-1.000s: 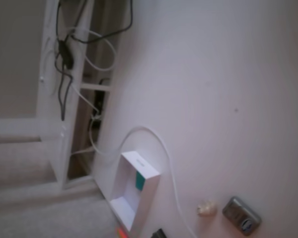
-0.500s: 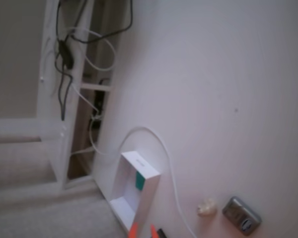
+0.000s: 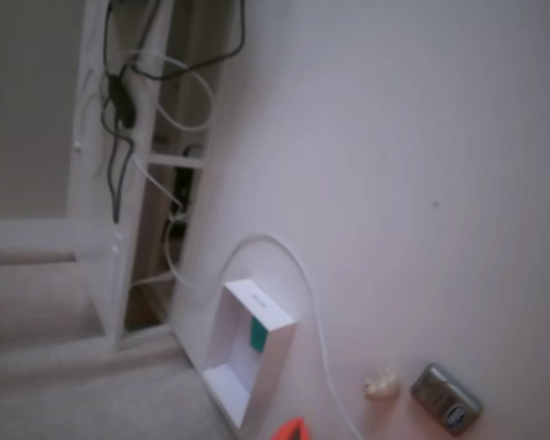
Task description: Grasp the green cube and put it in the bin.
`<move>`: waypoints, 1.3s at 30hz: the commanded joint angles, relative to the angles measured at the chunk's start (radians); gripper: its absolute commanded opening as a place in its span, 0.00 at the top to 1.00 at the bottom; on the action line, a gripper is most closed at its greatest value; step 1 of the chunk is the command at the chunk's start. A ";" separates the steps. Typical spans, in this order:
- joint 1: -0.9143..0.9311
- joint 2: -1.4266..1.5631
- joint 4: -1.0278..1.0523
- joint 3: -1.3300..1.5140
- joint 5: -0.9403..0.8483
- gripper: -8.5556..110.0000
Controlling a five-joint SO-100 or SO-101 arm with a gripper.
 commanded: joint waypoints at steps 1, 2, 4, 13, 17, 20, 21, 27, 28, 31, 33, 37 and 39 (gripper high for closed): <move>0.005 0.008 -0.012 0.000 -0.003 1.00; 0.005 0.008 -0.012 0.000 -0.003 1.00; 0.017 0.008 -0.014 0.000 0.005 1.00; 0.035 0.008 -0.014 0.000 0.017 1.00; 0.035 0.008 -0.014 0.000 0.017 1.00; 0.035 0.008 -0.014 0.000 0.017 1.00; 0.035 0.008 -0.014 0.000 0.017 1.00; 0.035 0.008 -0.014 0.000 0.017 1.00; 0.035 0.008 -0.014 0.000 0.017 1.00; 0.035 0.008 -0.014 0.000 0.017 1.00; 0.035 0.008 -0.014 0.000 0.017 1.00; 0.035 0.008 -0.014 0.000 0.017 1.00; 0.035 0.008 -0.014 0.000 0.017 1.00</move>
